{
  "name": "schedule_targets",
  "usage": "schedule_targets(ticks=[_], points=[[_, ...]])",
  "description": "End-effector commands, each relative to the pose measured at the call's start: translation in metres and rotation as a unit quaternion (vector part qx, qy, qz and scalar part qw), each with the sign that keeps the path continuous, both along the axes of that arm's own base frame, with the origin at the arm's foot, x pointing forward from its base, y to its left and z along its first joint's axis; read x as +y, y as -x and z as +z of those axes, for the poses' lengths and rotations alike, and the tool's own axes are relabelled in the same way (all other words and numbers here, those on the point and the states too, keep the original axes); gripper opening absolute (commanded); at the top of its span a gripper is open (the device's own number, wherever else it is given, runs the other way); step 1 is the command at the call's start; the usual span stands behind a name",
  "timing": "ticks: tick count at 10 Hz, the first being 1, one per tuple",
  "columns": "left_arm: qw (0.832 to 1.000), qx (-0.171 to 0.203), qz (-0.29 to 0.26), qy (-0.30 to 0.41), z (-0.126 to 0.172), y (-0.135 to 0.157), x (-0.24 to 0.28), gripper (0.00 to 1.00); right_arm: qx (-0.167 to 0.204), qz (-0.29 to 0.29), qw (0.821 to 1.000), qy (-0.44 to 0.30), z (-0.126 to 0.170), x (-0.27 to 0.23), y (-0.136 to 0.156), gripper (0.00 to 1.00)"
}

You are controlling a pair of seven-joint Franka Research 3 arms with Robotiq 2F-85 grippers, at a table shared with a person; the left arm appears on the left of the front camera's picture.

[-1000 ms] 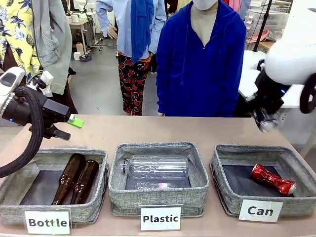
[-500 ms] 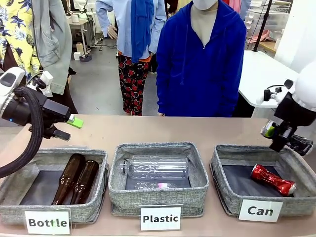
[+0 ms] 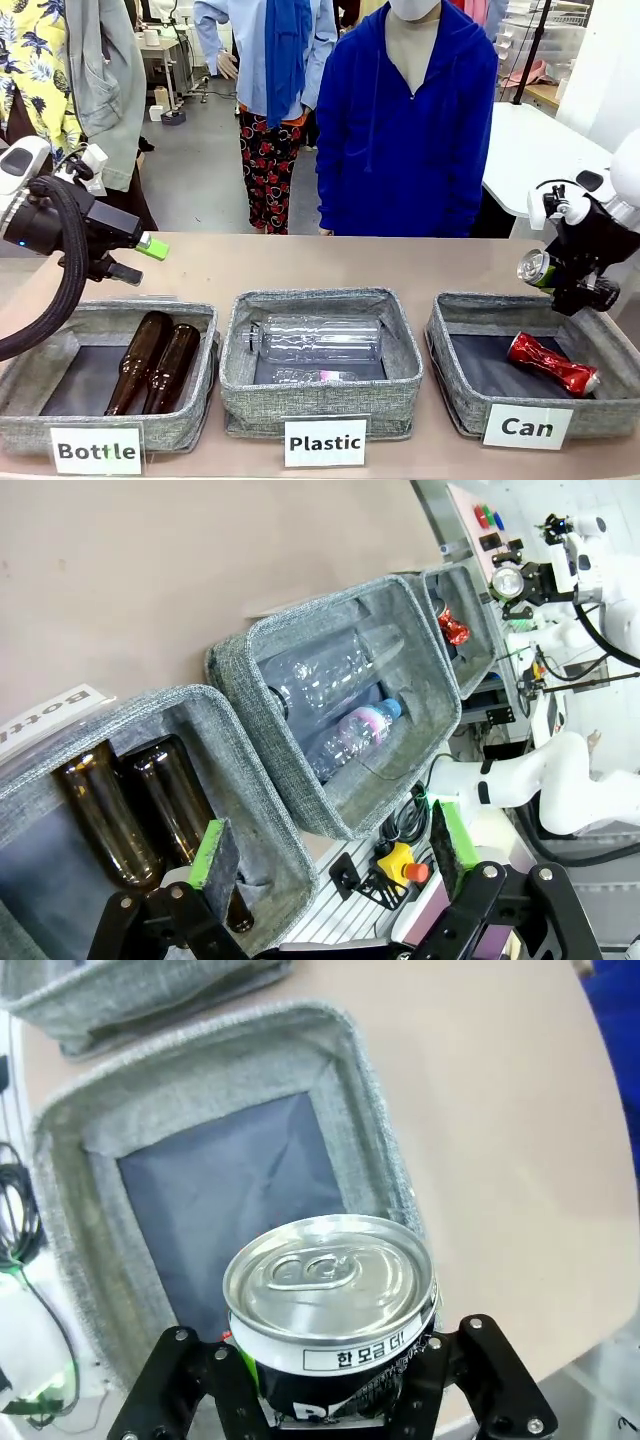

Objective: Sort the can waste into the basket.
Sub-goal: Pick up the can waste from the table and place it in the right Fabric basket.

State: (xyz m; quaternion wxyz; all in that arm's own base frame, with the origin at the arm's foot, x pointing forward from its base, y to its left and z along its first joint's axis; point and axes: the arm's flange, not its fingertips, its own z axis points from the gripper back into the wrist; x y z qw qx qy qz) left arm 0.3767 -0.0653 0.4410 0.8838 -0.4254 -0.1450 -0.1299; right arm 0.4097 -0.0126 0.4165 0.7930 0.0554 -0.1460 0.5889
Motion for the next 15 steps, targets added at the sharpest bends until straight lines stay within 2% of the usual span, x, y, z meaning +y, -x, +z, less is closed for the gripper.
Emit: schedule_targets(ticks=[1, 2, 4, 5, 7, 9, 11, 12, 13, 14, 15], points=[[1.000, 0.005, 0.003, 0.001, 0.000, 0.001, -0.002, 1.00, -0.003, 0.017, 1.000, -0.014, -0.006, -0.004, -0.007, 0.60], [1.000, 0.005, 0.003, 0.001, 0.000, 0.001, -0.002, 1.00, -0.001, 0.014, 1.000, -0.015, -0.006, -0.004, -0.007, 1.00], [1.000, 0.005, 0.003, 0.001, 0.000, 0.001, -0.002, 1.00, -0.003, 0.013, 1.000, -0.012, -0.008, -0.005, -0.007, 1.00], [1.000, 0.005, 0.003, 0.001, 0.000, 0.001, -0.002, 1.00, -0.004, 0.014, 1.000, -0.013, -0.009, -0.005, -0.006, 0.84], [1.000, 0.005, 0.003, 0.001, 0.000, 0.001, -0.002, 1.00, 0.000, 0.010, 1.000, -0.015, -0.011, -0.006, -0.007, 1.00], [1.000, 0.005, 0.003, 0.001, 0.000, 0.001, -0.002, 1.00, 0.006, 0.009, 1.000, -0.023, -0.011, -0.005, -0.007, 1.00], [1.000, 0.005, 0.003, 0.001, 0.000, 0.001, -0.002, 1.00, 0.039, -0.043, 0.996, -0.063, -0.008, 0.000, -0.012, 1.00], [1.000, 0.005, 0.003, 0.001, 0.000, 0.001, -0.002, 1.00, 0.064, -0.130, 0.983, -0.115, -0.003, 0.006, -0.013, 1.00], [1.000, 0.005, 0.003, 0.001, 0.000, 0.001, -0.002, 1.00, 0.101, -0.275, 0.936, -0.194, 0.008, 0.016, -0.015, 1.00], [1.000, 0.005, 0.003, 0.001, 0.000, 0.001, -0.002, 1.00, 0.159, -0.373, 0.876, -0.263, 0.015, 0.022, -0.018, 1.00], [1.000, 0.005, 0.003, 0.001, 0.000, 0.001, -0.002, 1.00, 0.240, -0.412, 0.827, -0.299, 0.018, 0.021, -0.026, 1.00]])
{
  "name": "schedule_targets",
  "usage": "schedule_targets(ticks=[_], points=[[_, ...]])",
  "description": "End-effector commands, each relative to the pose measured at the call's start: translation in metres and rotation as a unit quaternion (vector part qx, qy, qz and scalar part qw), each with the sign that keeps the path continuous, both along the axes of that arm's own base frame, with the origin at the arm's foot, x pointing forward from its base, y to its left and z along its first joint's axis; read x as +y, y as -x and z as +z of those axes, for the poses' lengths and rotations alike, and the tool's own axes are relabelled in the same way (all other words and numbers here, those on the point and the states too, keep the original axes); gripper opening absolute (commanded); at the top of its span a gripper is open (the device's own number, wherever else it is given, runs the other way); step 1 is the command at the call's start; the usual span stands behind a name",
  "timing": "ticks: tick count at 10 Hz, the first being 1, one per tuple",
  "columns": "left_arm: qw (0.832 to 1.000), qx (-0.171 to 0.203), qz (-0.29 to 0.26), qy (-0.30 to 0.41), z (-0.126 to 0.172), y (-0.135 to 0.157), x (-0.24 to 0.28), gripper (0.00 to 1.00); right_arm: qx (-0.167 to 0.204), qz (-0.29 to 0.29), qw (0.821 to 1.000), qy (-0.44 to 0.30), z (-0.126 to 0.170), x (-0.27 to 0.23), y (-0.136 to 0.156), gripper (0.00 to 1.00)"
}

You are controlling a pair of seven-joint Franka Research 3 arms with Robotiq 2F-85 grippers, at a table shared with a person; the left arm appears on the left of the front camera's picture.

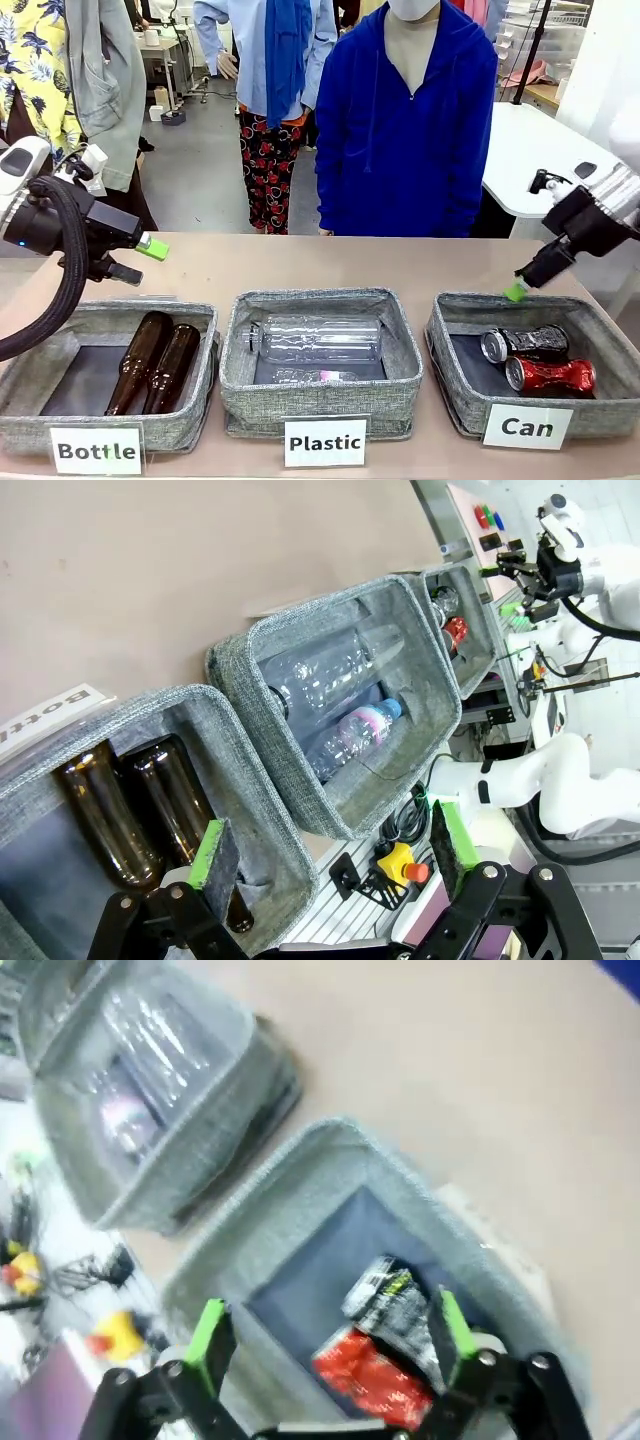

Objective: Sort the can waste into the basket.
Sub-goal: Pick up the can waste from the table and place it in the right Fabric basket.

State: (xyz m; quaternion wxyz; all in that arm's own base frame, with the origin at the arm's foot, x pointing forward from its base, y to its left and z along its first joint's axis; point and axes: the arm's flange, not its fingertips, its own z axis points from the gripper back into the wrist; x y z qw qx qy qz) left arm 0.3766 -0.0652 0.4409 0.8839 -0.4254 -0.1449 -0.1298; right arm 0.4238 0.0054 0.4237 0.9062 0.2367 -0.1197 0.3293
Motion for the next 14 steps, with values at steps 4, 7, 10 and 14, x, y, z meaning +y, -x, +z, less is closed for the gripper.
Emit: schedule_targets(ticks=[4, 7, 10, 14], points=[[1.000, 0.004, 0.003, 0.001, 0.000, 0.001, -0.002, 1.00, 0.321, -0.343, 0.811, -0.349, -0.004, -0.013, -0.068, 1.00], [1.000, 0.004, 0.003, 0.001, 0.000, 0.001, -0.002, 1.00, 0.384, -0.487, 0.697, -0.360, -0.010, 0.006, -0.089, 1.00], [1.000, 0.004, 0.003, 0.001, 0.000, 0.001, -0.002, 1.00, 0.347, -0.336, 0.840, -0.248, -0.021, -0.010, -0.085, 1.00], [1.000, 0.004, 0.003, 0.001, 0.000, 0.001, -0.002, 1.00, 0.347, -0.336, 0.840, -0.248, -0.021, -0.010, -0.085, 1.00]])
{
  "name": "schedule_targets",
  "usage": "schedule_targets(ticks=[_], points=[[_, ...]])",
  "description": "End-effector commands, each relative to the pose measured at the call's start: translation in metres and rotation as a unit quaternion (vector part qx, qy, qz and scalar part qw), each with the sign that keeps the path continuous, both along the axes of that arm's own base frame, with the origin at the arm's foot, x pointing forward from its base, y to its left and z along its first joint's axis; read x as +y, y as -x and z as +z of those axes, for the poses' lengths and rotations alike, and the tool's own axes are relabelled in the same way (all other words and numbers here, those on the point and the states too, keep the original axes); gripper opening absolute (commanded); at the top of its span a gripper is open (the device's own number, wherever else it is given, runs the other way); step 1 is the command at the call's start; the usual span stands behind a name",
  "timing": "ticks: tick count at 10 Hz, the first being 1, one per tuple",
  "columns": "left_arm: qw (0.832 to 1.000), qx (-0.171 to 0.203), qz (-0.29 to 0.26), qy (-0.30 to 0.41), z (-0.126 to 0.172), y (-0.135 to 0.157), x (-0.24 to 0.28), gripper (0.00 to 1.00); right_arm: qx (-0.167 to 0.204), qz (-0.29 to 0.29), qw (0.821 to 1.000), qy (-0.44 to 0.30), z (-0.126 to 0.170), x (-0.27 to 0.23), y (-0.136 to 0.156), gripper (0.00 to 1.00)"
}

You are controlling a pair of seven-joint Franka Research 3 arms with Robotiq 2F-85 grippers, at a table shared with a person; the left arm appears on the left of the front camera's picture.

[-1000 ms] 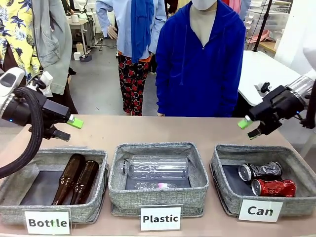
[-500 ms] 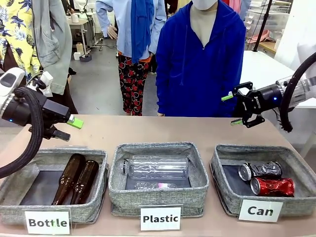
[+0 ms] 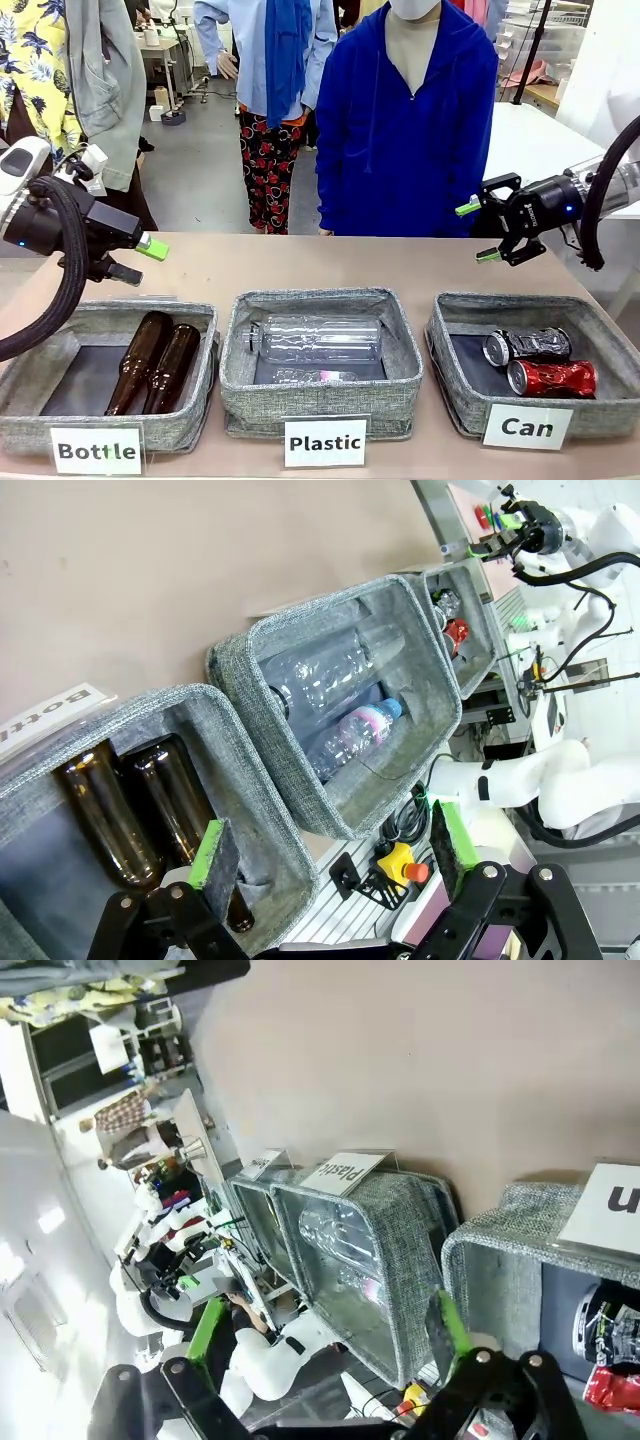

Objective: Sort the can waste into the basket.
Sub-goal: Pick up the can waste from the table and place it in the right Fabric basket.

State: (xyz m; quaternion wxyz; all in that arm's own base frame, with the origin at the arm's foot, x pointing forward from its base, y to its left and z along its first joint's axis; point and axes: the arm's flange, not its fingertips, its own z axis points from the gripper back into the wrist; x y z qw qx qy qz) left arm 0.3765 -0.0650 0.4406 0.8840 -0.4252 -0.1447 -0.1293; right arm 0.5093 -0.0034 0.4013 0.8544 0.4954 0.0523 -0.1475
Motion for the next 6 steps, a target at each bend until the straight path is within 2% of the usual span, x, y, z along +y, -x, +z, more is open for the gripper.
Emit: schedule_targets(ticks=[1, 6], points=[[1.000, 0.004, 0.002, 0.001, 0.0007, 0.0011, -0.0021, 1.00, -0.004, 0.007, 1.000, -0.002, 0.0016, -0.0015, 0.0007, 1.00], [1.000, 0.004, 0.002, 0.001, 0.0007, 0.0011, -0.0021, 1.00, -0.004, 0.007, 1.000, -0.002, 0.0016, -0.0015, 0.0007, 1.00]])
